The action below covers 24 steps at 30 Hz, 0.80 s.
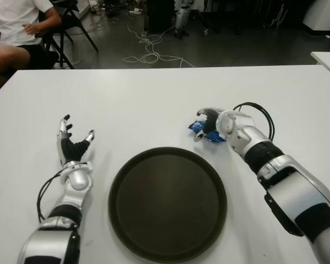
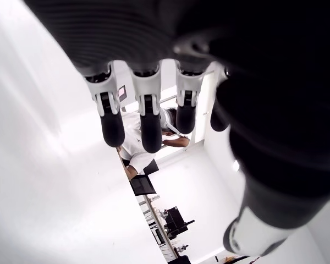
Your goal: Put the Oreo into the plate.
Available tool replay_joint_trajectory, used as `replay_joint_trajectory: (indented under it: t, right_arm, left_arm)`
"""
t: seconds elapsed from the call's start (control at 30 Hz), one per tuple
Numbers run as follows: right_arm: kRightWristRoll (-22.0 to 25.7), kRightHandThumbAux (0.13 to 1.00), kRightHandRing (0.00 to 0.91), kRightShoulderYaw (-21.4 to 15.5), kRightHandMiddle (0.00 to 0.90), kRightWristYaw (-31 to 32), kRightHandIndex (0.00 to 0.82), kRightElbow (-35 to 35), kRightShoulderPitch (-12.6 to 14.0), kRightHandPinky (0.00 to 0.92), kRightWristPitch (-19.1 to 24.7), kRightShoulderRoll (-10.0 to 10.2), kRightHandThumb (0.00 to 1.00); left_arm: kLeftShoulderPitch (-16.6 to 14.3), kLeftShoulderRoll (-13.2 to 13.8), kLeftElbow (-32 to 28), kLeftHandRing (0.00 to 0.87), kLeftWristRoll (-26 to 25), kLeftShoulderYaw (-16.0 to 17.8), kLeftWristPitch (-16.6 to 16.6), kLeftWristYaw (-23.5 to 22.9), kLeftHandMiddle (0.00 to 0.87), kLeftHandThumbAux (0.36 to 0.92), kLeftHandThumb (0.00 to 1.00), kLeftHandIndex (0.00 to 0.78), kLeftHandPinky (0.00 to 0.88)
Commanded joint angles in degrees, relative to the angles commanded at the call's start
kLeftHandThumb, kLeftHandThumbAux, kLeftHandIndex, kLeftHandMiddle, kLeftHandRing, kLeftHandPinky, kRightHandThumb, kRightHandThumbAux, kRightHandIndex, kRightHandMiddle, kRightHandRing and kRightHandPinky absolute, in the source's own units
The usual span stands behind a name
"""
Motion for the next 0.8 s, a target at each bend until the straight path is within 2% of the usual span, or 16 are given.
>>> replay_joint_trajectory:
  t: [0.57, 0.8]
  right_arm:
    - [-0.15, 0.696, 0.061, 0.3, 0.095, -0.98, 0.062, 1.39, 0.62, 0.0, 1.67, 0.81, 0.0]
    - [0.23, 0.692, 0.061, -0.04, 0.095, -2.07, 0.061, 1.97, 1.42, 0.0, 2.38, 0.7, 0.0]
  left_arm:
    - [0.26, 0.13, -0.05, 0.117, -0.36, 0.49, -1.14, -0.89, 0.102, 0.822, 0.126, 0.126, 0.149]
    - [0.24, 0.34, 0.05, 0.136, 0.2, 0.28, -1.08, -0.1, 0.109, 0.818, 0.115, 0.126, 0.186]
